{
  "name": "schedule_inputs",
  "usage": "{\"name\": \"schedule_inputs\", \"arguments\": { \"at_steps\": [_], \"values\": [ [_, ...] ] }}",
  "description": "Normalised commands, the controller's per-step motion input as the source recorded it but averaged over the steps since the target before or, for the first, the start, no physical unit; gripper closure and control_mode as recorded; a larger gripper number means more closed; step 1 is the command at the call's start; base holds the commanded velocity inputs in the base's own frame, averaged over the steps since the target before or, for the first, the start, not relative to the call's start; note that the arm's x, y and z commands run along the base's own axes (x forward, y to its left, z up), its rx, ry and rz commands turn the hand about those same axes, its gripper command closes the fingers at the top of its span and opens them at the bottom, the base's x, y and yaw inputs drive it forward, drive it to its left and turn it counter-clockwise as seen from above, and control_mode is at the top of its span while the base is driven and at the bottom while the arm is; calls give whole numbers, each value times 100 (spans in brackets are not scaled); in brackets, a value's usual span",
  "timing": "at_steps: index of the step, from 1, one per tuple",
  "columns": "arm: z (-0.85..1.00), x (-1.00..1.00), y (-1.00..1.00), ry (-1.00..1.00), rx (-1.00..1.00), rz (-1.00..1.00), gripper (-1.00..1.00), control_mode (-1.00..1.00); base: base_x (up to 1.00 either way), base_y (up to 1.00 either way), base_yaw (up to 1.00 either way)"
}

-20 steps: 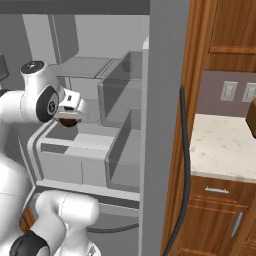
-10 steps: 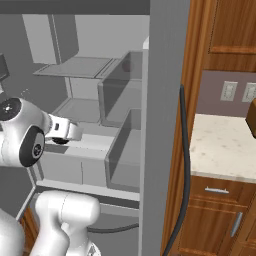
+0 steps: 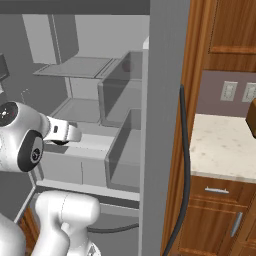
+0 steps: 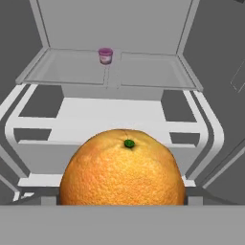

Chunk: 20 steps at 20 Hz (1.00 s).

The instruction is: Pick the peach and orange from the fridge and place them on the plate next to the blender to make a fruit smoothie.

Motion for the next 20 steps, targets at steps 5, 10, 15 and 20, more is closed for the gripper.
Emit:
{"name": "schedule_inputs", "arguments": {
  "at_steps": [5, 10, 15, 20],
  "values": [
    [0, 0, 0, 0, 0, 0, 100, 100, -46, -10, 0],
    [0, 0, 0, 0, 0, 0, 100, 100, -56, -3, 1],
    [0, 0, 0, 0, 0, 0, 100, 100, -53, -2, 3],
    [0, 0, 0, 0, 0, 0, 100, 100, -52, -8, 6]
  ]
}}
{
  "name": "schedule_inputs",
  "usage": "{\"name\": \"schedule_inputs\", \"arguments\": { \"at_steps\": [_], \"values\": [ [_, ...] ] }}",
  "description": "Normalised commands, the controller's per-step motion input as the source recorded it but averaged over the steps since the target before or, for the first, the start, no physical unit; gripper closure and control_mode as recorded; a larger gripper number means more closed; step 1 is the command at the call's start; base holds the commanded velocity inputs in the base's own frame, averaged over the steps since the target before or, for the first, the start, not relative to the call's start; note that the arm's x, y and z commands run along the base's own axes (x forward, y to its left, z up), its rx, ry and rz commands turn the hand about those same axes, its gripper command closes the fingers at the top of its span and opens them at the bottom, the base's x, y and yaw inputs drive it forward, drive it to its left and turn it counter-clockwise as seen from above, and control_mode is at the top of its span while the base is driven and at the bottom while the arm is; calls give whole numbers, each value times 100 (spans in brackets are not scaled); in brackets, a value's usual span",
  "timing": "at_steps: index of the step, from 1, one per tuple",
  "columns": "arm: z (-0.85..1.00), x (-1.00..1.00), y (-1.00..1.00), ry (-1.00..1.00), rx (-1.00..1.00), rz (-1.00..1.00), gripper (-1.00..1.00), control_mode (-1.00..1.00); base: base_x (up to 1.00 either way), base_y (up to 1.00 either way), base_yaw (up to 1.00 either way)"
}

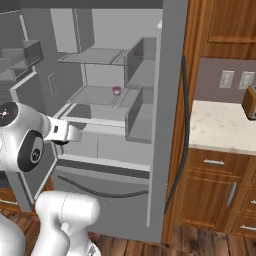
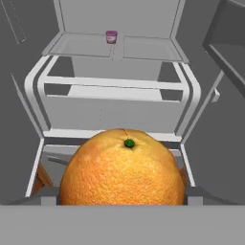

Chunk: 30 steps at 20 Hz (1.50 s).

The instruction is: Pick the peach and orange from the fridge and place them on the plate next to the blender to make a fruit smoothie.

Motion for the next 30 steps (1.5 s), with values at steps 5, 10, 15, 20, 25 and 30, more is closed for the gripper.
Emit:
{"name": "schedule_inputs", "arguments": {
  "at_steps": [5, 10, 15, 20, 25, 30],
  "values": [
    [0, 0, 0, 0, 0, 0, 100, 100, -47, -2, 10],
    [0, 0, 0, 0, 0, 0, 100, 100, -39, -2, 25],
    [0, 0, 0, 0, 0, 0, 100, 100, -43, 0, 48],
    [0, 0, 0, 0, 0, 0, 100, 100, -63, 0, 60],
    [0, 0, 0, 0, 0, 0, 100, 100, -45, 0, 78],
    [0, 0, 0, 0, 0, 0, 100, 100, -4, 0, 93]
  ]
}}
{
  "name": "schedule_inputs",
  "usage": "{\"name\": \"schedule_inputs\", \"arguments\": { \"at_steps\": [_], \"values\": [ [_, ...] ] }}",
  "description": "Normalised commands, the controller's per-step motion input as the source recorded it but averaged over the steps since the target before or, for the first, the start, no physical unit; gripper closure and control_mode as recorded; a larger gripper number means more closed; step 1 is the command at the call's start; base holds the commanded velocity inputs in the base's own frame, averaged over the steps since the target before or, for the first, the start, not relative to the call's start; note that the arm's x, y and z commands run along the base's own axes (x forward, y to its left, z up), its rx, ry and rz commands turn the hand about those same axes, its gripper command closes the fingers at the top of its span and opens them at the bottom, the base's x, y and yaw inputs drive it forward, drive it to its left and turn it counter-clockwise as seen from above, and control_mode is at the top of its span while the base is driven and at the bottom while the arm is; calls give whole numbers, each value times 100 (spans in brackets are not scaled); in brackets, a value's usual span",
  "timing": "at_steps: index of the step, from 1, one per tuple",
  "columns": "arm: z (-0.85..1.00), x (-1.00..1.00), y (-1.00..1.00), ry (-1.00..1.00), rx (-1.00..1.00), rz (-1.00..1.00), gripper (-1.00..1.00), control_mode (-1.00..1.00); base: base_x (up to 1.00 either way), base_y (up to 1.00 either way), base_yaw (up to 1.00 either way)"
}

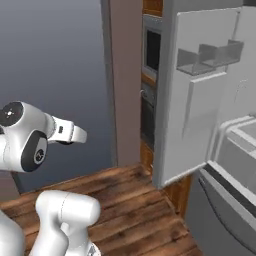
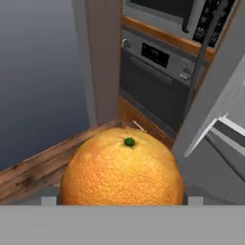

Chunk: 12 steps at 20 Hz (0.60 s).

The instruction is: Pick the peach and orange from the fridge and place them on the plate next to the blender to make a fruit smoothie.

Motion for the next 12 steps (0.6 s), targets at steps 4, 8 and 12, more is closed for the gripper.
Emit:
{"name": "schedule_inputs", "arguments": {
  "at_steps": [4, 8, 12],
  "values": [
    [0, 0, 0, 0, 0, 0, 100, 100, 0, 0, 100],
    [0, 0, 0, 0, 0, 0, 100, 100, 0, 0, 100],
    [0, 0, 0, 0, 0, 0, 100, 100, 0, 0, 100]
  ]
}}
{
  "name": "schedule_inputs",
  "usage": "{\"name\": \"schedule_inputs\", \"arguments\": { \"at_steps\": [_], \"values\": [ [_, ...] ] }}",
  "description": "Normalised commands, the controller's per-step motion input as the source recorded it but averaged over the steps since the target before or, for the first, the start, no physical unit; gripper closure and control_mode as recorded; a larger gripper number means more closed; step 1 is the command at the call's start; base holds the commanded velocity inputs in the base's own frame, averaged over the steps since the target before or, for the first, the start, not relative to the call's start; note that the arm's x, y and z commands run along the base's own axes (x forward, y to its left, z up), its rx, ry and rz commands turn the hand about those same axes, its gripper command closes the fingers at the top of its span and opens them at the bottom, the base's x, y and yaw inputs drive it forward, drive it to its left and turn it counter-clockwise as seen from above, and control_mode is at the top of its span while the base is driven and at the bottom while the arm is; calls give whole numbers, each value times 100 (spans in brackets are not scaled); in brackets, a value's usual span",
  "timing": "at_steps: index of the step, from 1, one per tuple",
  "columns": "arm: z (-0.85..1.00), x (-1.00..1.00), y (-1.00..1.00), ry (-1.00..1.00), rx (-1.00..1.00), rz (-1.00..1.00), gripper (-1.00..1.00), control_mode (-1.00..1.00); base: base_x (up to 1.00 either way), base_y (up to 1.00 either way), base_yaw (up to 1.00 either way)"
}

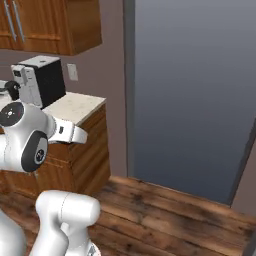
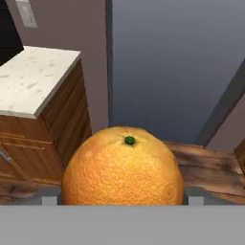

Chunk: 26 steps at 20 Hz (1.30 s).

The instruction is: Pick the peach and orange from the fridge and place them on the plate next to the blender to make a fruit smoothie.

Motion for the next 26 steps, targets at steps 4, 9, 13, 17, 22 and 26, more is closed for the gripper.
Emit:
{"name": "schedule_inputs", "arguments": {
  "at_steps": [4, 9, 13, 17, 22, 26],
  "values": [
    [0, 0, 0, 0, 0, 0, 100, 100, 5, 0, 90],
    [0, 0, 0, 0, 0, 0, 100, 100, 7, 0, 84],
    [0, 0, 0, 0, 0, 0, 100, 100, 3, 2, 79],
    [0, 0, 0, 0, 0, 0, 100, 100, 0, 2, 78],
    [0, 0, 0, 0, 0, 0, 100, 100, 0, 5, 75],
    [0, 0, 0, 0, 0, 0, 100, 100, 11, 1, 56]
  ]
}}
